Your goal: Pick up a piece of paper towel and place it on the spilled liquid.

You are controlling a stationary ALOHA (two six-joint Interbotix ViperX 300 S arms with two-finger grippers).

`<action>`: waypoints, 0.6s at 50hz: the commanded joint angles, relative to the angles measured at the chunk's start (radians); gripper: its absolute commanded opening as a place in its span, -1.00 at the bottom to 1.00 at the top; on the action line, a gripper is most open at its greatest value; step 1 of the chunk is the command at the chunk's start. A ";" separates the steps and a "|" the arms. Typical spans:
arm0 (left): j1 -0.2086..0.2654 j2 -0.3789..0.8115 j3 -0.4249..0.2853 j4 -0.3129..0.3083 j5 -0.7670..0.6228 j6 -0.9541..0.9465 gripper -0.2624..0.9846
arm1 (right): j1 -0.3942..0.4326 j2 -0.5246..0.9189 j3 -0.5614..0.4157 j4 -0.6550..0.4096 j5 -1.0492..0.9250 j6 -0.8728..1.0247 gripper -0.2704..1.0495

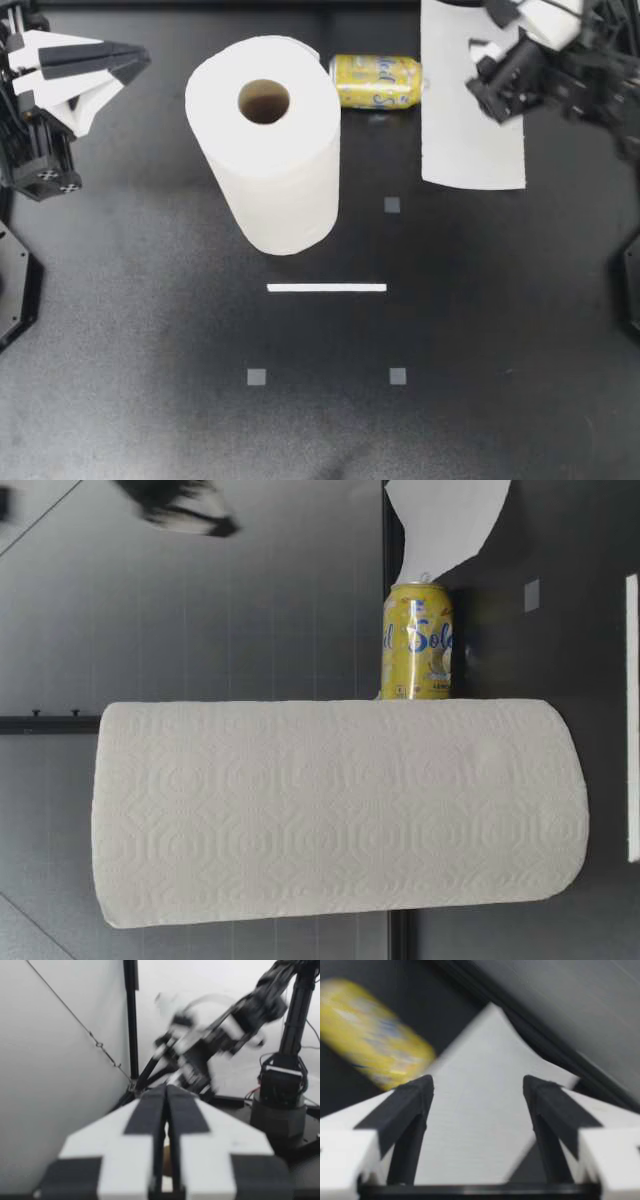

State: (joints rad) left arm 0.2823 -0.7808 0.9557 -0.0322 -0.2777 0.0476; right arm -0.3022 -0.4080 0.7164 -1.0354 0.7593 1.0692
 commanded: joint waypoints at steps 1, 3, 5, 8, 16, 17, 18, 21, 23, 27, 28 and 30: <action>-0.002 -0.002 -0.018 0.002 0.012 -0.002 -0.46 | 0.066 -0.080 -0.012 0.023 -0.020 0.000 0.44; -0.002 -0.002 -0.018 0.002 0.025 -0.002 -0.46 | 0.100 -0.114 -0.011 0.035 -0.038 0.000 0.41; -0.003 -0.003 -0.020 0.002 0.037 -0.003 -0.46 | 0.124 -0.140 -0.011 0.046 -0.054 0.002 0.39; -0.015 -0.002 -0.028 0.003 0.060 -0.003 -0.46 | 0.160 -0.183 -0.011 0.063 -0.087 0.003 0.34; -0.066 -0.002 -0.072 0.002 0.155 -0.003 -0.46 | 0.212 -0.264 0.006 0.074 -0.278 0.008 0.24; -0.072 -0.002 -0.077 0.002 0.164 -0.003 -0.46 | 0.212 -0.270 0.011 0.075 -0.314 0.009 0.23; -0.080 -0.002 -0.084 0.002 0.173 -0.005 -0.46 | 0.212 -0.279 0.015 0.075 -0.376 0.014 0.23; -0.095 -0.002 -0.100 0.002 0.190 -0.005 -0.46 | 0.212 -0.299 0.029 0.075 -0.512 0.018 0.21; -0.106 -0.002 -0.107 0.000 0.199 -0.006 -0.46 | 0.212 -0.307 0.035 0.075 -0.575 0.018 0.20; -0.124 0.003 -0.123 -0.002 0.207 -0.008 -0.46 | 0.210 -0.322 0.044 0.075 -0.689 0.020 0.16; -0.129 0.005 -0.127 -0.002 0.210 -0.008 -0.46 | 0.210 -0.324 0.048 0.075 -0.709 0.020 0.15; -0.132 0.009 -0.132 -0.002 0.212 -0.009 -0.46 | 0.210 -0.327 0.052 0.075 -0.727 0.020 0.12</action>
State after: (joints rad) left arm 0.1611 -0.7793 0.8590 -0.0322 -0.0660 0.0399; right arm -0.0951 -0.7271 0.7762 -0.9587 0.0782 1.0891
